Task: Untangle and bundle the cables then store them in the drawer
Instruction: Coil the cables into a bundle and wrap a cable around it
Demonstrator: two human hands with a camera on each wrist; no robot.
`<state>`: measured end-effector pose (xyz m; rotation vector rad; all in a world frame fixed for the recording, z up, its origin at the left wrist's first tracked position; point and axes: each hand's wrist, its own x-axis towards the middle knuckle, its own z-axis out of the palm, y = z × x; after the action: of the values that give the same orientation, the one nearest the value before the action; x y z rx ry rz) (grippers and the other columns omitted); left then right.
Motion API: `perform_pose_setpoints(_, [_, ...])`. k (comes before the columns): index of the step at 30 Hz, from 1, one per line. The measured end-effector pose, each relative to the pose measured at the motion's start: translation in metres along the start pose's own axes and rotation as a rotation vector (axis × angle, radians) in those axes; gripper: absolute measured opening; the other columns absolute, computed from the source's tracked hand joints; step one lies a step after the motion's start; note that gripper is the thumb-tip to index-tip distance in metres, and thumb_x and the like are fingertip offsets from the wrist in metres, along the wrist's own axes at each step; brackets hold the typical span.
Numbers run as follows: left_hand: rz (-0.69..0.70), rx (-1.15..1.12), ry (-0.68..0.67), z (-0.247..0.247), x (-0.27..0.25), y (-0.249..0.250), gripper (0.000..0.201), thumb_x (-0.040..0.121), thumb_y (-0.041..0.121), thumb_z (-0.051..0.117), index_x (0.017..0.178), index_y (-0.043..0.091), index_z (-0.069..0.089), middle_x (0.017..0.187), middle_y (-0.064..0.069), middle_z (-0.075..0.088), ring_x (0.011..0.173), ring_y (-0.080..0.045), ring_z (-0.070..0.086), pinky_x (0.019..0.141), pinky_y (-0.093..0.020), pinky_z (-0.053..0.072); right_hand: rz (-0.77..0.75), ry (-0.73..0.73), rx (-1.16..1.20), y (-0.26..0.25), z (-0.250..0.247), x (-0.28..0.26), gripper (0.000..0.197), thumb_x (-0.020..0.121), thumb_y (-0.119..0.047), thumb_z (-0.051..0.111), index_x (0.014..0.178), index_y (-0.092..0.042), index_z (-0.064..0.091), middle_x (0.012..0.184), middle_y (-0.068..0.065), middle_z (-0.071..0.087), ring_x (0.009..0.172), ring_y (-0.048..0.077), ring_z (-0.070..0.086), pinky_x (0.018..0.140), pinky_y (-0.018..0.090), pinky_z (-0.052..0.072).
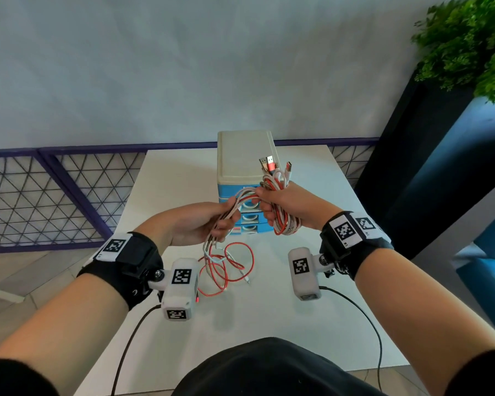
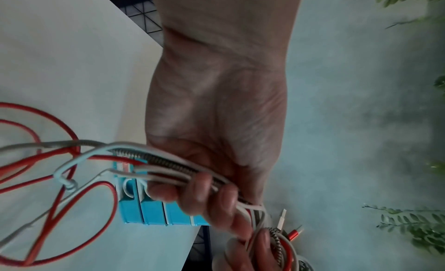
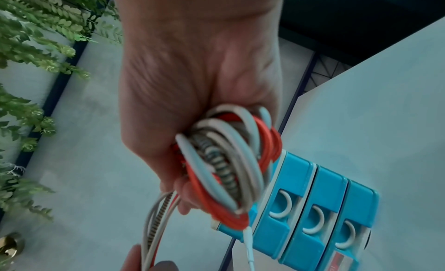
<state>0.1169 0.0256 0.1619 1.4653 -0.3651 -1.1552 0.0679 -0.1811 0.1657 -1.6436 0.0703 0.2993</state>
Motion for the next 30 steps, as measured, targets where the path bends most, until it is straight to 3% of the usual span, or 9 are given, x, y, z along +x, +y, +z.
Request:
perform_pose_setpoints(3, [0.013, -0.079, -0.051, 0.001, -0.003, -0.005, 0.034, 0.101, 0.034, 0.027, 0.089, 0.012, 0.049, 0.061, 0.002, 0.039, 0.055, -0.012, 0.039, 0.073, -0.028, 0.037, -0.021, 0.068, 0.073, 0.001, -0.003, 0.002, 0.023, 0.099, -0.025, 0.052, 0.086, -0.007, 0.058, 0.060, 0.001, 0.050, 0.050, 0.012, 0.050, 0.052, 0.025, 0.052])
perform_pose_setpoints(7, [0.082, 0.064, 0.003, 0.011, -0.003, -0.003, 0.031, 0.103, 0.028, 0.024, 0.084, 0.014, 0.044, 0.063, 0.002, 0.038, 0.058, -0.012, 0.044, 0.086, -0.031, 0.043, -0.030, 0.135, 0.131, 0.005, -0.002, 0.004, 0.027, 0.097, -0.031, 0.054, 0.080, -0.011, 0.057, 0.061, 0.001, 0.050, 0.050, 0.011, 0.052, 0.054, 0.025, 0.052])
perform_pose_setpoints(12, [0.240, 0.392, 0.210, 0.053, 0.008, 0.000, 0.030, 0.103, 0.025, 0.026, 0.078, 0.016, 0.038, 0.064, 0.000, 0.036, 0.052, -0.011, 0.039, 0.051, -0.017, 0.041, -0.011, 0.154, -0.023, 0.010, 0.008, 0.013, 0.056, 0.084, -0.066, 0.053, 0.075, -0.011, 0.059, 0.068, 0.003, 0.063, 0.063, 0.016, 0.064, 0.070, 0.032, 0.056])
perform_pose_setpoints(14, [0.302, 0.520, 0.280, 0.065, 0.013, -0.004, 0.028, 0.103, 0.026, 0.027, 0.080, 0.018, 0.040, 0.068, 0.002, 0.040, 0.055, -0.008, 0.038, 0.052, -0.016, 0.037, 0.027, 0.113, -0.002, 0.008, 0.011, 0.012, 0.069, 0.072, -0.079, 0.052, 0.080, -0.012, 0.064, 0.072, 0.005, 0.068, 0.069, 0.019, 0.068, 0.075, 0.034, 0.056])
perform_pose_setpoints(18, [0.280, 0.855, 0.387, 0.072, 0.018, 0.001, 0.034, 0.102, 0.030, 0.026, 0.119, 0.010, 0.047, 0.107, -0.009, 0.058, 0.091, -0.017, 0.056, 0.079, -0.028, 0.046, 0.073, 0.074, 0.134, 0.006, 0.018, 0.007, 0.063, 0.065, -0.067, 0.065, 0.092, -0.010, 0.057, 0.074, 0.005, 0.058, 0.065, 0.016, 0.061, 0.064, 0.028, 0.052])
perform_pose_setpoints(20, [0.241, 0.971, 0.396, 0.071, 0.017, 0.002, 0.037, 0.102, 0.029, 0.027, 0.123, 0.005, 0.047, 0.112, -0.016, 0.060, 0.097, -0.026, 0.059, 0.083, -0.036, 0.047, 0.087, 0.071, 0.133, 0.009, 0.020, 0.006, 0.045, 0.073, -0.050, 0.075, 0.085, -0.010, 0.058, 0.070, 0.010, 0.059, 0.064, 0.020, 0.061, 0.058, 0.029, 0.052])
perform_pose_setpoints(24, [0.218, 1.084, 0.425, 0.074, 0.017, -0.002, 0.034, 0.102, 0.028, 0.028, 0.114, 0.003, 0.049, 0.107, -0.016, 0.062, 0.095, -0.029, 0.061, 0.082, -0.038, 0.049, 0.104, 0.208, 0.080, 0.013, 0.024, 0.009, 0.034, 0.075, -0.030, 0.074, 0.093, -0.003, 0.065, 0.081, 0.024, 0.064, 0.074, 0.027, 0.065, 0.072, 0.041, 0.057])
perform_pose_setpoints(27, [0.269, 0.992, 0.388, 0.071, 0.015, 0.004, 0.026, 0.101, 0.029, 0.029, 0.097, 0.011, 0.048, 0.085, -0.011, 0.061, 0.067, -0.021, 0.061, 0.065, -0.034, 0.051, 0.049, 0.341, 0.004, 0.013, 0.024, 0.013, 0.019, 0.081, -0.031, 0.068, 0.081, -0.013, 0.062, 0.073, 0.009, 0.062, 0.071, 0.020, 0.063, 0.073, 0.038, 0.053])
perform_pose_setpoints(30, [0.234, 1.038, 0.332, 0.062, 0.008, 0.013, 0.025, 0.100, 0.031, 0.037, 0.077, 0.028, 0.045, 0.061, 0.006, 0.057, 0.049, -0.010, 0.058, 0.050, -0.020, 0.040, 0.000, 0.433, -0.027, 0.009, 0.023, 0.014, 0.021, 0.085, -0.030, 0.063, 0.072, -0.014, 0.063, 0.066, 0.002, 0.063, 0.063, 0.017, 0.061, 0.073, 0.035, 0.053])
